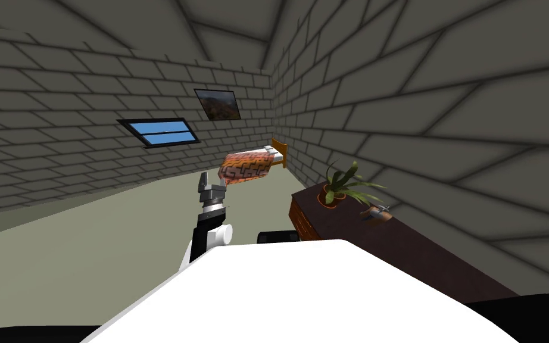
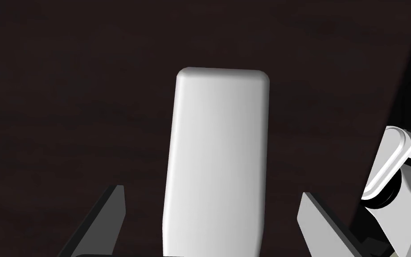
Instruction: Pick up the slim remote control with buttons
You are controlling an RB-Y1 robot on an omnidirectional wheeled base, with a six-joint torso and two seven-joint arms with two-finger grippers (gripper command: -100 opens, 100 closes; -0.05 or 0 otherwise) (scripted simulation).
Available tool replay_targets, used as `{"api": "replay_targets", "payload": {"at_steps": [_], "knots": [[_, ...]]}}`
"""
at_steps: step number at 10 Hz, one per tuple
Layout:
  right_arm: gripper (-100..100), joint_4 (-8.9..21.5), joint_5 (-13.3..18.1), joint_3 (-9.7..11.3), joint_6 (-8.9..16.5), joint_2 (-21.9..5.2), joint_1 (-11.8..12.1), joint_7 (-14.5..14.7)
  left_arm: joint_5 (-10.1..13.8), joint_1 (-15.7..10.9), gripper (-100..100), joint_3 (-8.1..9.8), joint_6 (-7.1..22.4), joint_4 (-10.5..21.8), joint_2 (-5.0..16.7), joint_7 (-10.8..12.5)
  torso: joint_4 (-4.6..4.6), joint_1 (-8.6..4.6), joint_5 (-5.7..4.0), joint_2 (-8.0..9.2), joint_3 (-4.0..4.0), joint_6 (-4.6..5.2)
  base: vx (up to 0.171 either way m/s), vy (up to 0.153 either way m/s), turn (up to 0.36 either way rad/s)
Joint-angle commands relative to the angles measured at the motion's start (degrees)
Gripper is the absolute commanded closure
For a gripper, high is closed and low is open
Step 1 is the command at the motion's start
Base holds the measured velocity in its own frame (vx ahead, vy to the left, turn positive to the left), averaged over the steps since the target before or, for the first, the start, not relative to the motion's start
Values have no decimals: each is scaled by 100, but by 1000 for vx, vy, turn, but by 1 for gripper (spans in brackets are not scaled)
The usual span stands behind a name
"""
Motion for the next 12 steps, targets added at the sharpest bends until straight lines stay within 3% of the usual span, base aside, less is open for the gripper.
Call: {"api": "replay_targets", "payload": {"at_steps": [1, 3, 4, 8, 9, 10, 12], "knots": [[-100, 11, 29, 35, 177, 207, -29, 2, 0, 0, 0, 0, 0, 0, 0, 0, 0, 0, 0, 0, 0, 0, -42, -79, 70], [-100, 31, 37, 58, 149, 206, -61, -10, 0, 0, 0, 0, 0, 0, 0, 0, 2, -7, -1, 7, 4, 1, -20, -46, 26], [100, 11, 38, 64, 181, 206, -57, -25, 0, 0, 0, 0, 0, 0, 0, 0, 1, 6, 1, 1, 1, 1, 0, 0, 0], [100, 8, 38, 68, 170, 213, -54, -23, 0, 0, 0, 0, 0, 0, -1, 0, 1, 8, 4, -4, -1, -1, 0, 0, 0], [0, 8, 38, 68, 170, 213, -54, -23, 0, 0, 0, 0, 0, 0, -1, 0, 1, 8, 4, -4, -1, -1, 0, 0, 0], [100, -72, 9, 22, 103, 38, 20, -20, 0, 0, 0, 0, 0, 0, -1, 0, 1, 9, 4, -5, -1, -1, 16, 37, -72], [100, -183, -18, 5, 5, -186, 85, -50, 0, 1, 0, -1, 0, 0, -1, 0, -1, 33, 13, -13, -6, 4, 30, 70, -70]]}}
